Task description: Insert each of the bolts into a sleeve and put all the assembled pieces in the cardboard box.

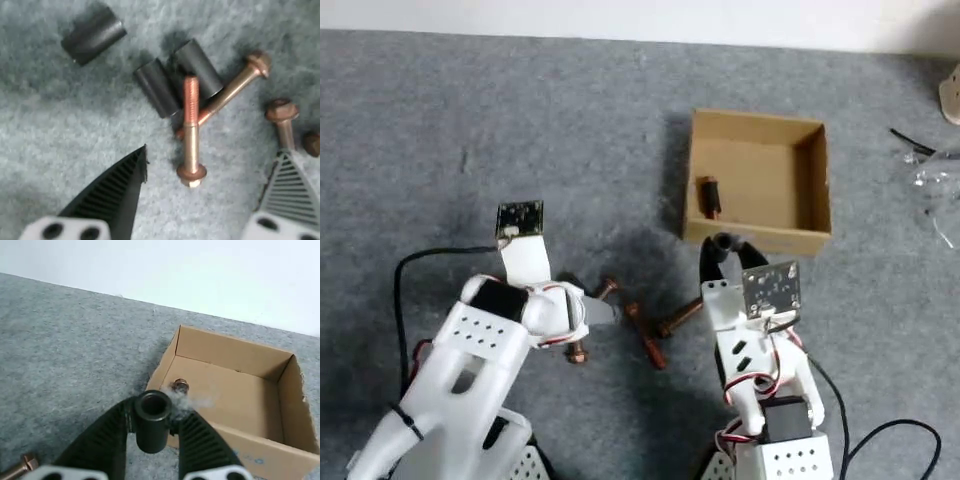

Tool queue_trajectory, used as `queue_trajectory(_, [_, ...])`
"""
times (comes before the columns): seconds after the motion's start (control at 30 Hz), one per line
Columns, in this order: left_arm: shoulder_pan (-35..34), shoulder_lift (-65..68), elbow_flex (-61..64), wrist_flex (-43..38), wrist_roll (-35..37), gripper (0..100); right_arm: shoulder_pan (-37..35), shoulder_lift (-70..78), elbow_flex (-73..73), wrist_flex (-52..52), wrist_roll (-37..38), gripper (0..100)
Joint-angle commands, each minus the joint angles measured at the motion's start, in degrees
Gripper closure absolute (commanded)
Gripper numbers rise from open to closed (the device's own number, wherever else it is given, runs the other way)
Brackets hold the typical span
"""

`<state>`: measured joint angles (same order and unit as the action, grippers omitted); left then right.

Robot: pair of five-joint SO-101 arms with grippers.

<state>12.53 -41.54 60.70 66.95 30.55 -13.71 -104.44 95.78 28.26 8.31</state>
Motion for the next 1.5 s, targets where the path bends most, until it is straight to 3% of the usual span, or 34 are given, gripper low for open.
queue_trajectory(0.0, [-0.2,0.3,-2.8,1.9,0.4,64,0.7,-0.3,5.8,0.0,-0.6,99.4])
queue_trajectory(0.17, [1.9,0.4,-0.9,2.8,0.4,64,0.7,-0.3,5.8,0.0,-0.6,99.4])
queue_trajectory(0.37, [1.9,0.4,4.4,-6.6,0.7,64,0.7,-0.3,5.8,0.0,-0.6,99.4])
queue_trajectory(0.6, [1.9,0.4,5.0,-7.7,0.7,64,0.7,-0.3,5.8,0.0,-0.6,99.4])
queue_trajectory(0.9, [1.9,0.4,4.8,-8.3,0.4,86,0.7,-0.3,5.8,0.0,-0.6,99.4])
queue_trajectory(1.2, [2.0,0.5,5.8,-9.7,0.4,86,0.7,-0.3,5.8,-0.1,-0.6,99.4])
queue_trajectory(1.47, [7.2,0.5,7.5,-11.8,0.4,86,0.7,-0.3,5.8,-0.1,-0.6,99.4])
